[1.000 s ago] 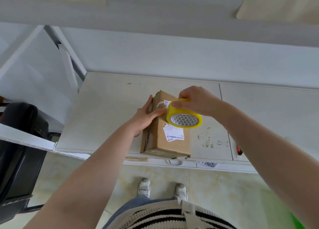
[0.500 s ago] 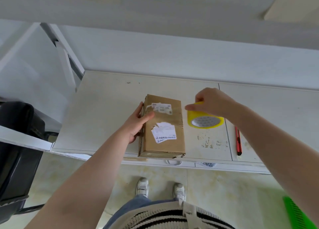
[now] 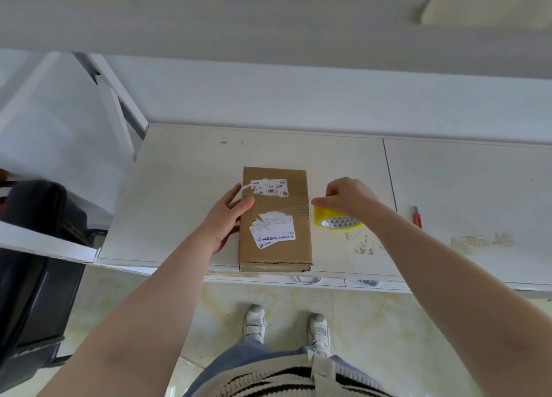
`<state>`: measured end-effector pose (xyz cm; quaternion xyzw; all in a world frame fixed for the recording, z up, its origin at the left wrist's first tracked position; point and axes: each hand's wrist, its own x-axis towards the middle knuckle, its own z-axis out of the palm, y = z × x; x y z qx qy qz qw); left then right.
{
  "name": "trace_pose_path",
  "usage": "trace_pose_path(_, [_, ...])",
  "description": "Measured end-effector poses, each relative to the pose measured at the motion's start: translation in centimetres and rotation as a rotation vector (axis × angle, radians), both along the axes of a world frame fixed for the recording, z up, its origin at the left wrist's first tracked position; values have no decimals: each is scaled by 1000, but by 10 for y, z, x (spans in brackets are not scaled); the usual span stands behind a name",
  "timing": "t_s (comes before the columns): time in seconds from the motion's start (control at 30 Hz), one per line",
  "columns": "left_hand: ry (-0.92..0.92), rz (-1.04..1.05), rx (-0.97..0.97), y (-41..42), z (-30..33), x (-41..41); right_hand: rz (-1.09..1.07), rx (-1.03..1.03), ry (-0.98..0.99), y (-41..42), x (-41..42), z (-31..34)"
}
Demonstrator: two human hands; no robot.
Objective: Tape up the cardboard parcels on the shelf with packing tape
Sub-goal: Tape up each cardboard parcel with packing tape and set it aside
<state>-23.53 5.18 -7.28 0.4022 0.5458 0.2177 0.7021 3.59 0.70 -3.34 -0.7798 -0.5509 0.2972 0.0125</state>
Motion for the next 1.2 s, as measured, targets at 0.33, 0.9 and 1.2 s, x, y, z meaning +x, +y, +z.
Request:
trace_pose_path(0.33, [816,-444,567,5,25,51,23,-34,2,3,-4,-13])
trace_pose_path(0.9, [1012,-596,757,-4,10,47,-8,54,217,-8,-11,-1])
trace_pose_path(1.2, [679,-396,546,12,29,-1,85,87,97,19,-63,40])
